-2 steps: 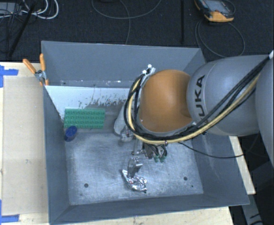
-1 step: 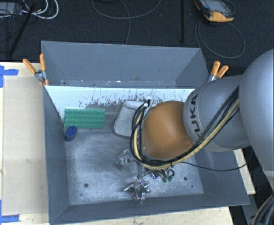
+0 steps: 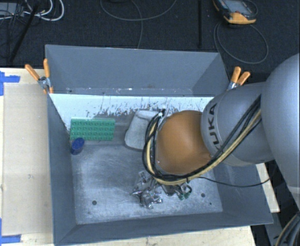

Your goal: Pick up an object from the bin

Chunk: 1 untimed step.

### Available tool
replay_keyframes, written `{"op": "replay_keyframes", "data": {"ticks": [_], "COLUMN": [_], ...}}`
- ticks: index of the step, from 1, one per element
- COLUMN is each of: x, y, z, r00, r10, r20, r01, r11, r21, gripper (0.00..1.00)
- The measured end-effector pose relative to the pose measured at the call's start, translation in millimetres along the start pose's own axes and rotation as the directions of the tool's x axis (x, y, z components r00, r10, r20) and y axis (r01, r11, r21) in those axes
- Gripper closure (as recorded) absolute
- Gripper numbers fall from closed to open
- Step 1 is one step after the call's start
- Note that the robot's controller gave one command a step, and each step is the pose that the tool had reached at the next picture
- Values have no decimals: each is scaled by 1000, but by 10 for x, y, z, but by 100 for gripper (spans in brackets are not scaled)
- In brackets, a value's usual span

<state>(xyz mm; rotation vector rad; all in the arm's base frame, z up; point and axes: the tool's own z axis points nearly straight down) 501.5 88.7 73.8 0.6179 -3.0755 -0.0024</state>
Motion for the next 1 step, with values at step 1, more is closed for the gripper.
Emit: {"op": "replay_keyframes", "data": {"ticks": [1], "x": [61], "y": [-78], "z": [-1589], "r00": [949], "r10": [-314], "r20": [8], "r01": [314], "r11": [949], "r21": [7], "gripper": [100]}}
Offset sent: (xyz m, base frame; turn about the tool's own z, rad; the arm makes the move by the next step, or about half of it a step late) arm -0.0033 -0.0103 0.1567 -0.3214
